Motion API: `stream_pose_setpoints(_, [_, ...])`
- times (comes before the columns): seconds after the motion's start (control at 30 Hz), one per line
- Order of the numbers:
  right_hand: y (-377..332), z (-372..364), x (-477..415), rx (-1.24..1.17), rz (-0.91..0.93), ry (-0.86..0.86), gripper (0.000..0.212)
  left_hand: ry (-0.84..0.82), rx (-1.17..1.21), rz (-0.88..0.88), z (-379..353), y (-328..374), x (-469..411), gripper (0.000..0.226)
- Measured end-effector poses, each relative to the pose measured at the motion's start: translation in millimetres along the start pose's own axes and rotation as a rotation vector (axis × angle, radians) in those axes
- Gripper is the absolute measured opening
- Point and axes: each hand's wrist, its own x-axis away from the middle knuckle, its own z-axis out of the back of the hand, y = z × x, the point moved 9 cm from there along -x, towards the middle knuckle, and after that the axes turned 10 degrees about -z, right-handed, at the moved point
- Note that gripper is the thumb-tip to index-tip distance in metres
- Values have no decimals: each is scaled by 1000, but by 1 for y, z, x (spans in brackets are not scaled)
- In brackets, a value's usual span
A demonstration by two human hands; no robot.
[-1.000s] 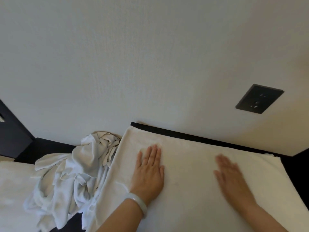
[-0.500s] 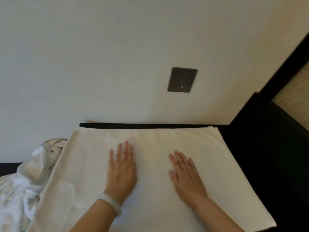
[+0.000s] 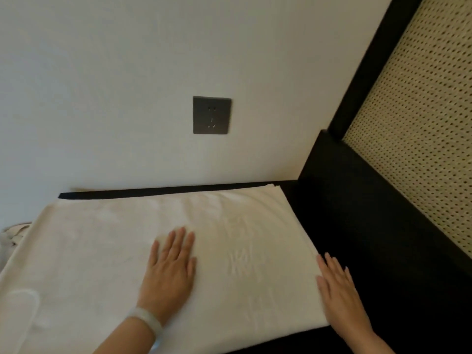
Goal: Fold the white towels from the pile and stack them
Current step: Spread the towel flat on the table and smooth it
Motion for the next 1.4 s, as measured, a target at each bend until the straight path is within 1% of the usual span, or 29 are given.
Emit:
stream_pose_setpoints(0.07, [-10, 8, -5, 41, 0, 30, 54, -2, -8, 3, 2, 1, -1, 74])
stream_pose_setpoints(0.1, [-25, 15, -10, 37, 42, 68, 57, -6, -12, 3, 2, 1, -1, 74])
stream_pose_setpoints(0.17, [-71, 29, -21, -10, 185, 126, 59, -10, -7, 10, 1, 0, -1, 66])
stream_pose_setpoints(0.2, [-97, 32, -29, -32, 270, 116, 60, -9, -5, 17, 1, -1, -1, 61])
stream_pose_setpoints(0.27, [-148, 28, -52, -41, 401, 37, 60, -6, -14, 18, 1, -2, -1, 59])
stream_pose_setpoints(0.33, [-182, 18, -86, 31, 430, -72, 59, -10, -25, 6, 1, -2, 0, 59])
stream_pose_setpoints(0.43, [-189, 10, -143, 177, 316, -227, 60, 5, -32, -5, 2, -1, -1, 58])
stream_pose_setpoints(0.5, [-171, 19, -174, 178, 176, -222, 61, 12, -41, -7, 2, -1, -1, 58])
stream_pose_setpoints(0.6, [-136, 36, -193, -54, -36, -165, 53, 19, -42, -3, -1, -2, -1, 57])
stream_pose_setpoints(0.67, [-108, 42, -185, -170, -113, -92, 52, 23, -40, 3, -1, -2, -2, 57])
stream_pose_setpoints(0.73, [-79, 43, -167, -201, -138, -50, 52, 23, -45, 5, -2, -2, -3, 58])
stream_pose_setpoints(0.83, [-48, 34, -130, -206, -138, -104, 49, 23, -44, 5, -2, -2, -3, 58])
stream_pose_setpoints(0.97, [-35, 31, -80, -107, -72, -117, 31, 11, -47, 10, -3, -2, -2, 61])
stream_pose_setpoints(1.03, [-30, 27, -63, -97, -84, -153, 29, 18, -40, 10, -2, -2, -2, 62])
stream_pose_setpoints(1.1, [-23, 25, -54, -210, -167, -228, 33, 14, -20, 15, -3, -2, -2, 65])
stream_pose_setpoints(1.23, [-8, 28, -50, -598, -327, -417, 41, 6, -6, 28, -10, -6, -2, 72])
stream_pose_setpoints(1.3, [-3, 30, -49, -756, -345, -503, 43, 11, -3, 31, -11, -7, -3, 73])
stream_pose_setpoints(1.4, [-4, 32, -48, -868, -307, -602, 41, 2, -10, 29, -13, -8, -4, 73])
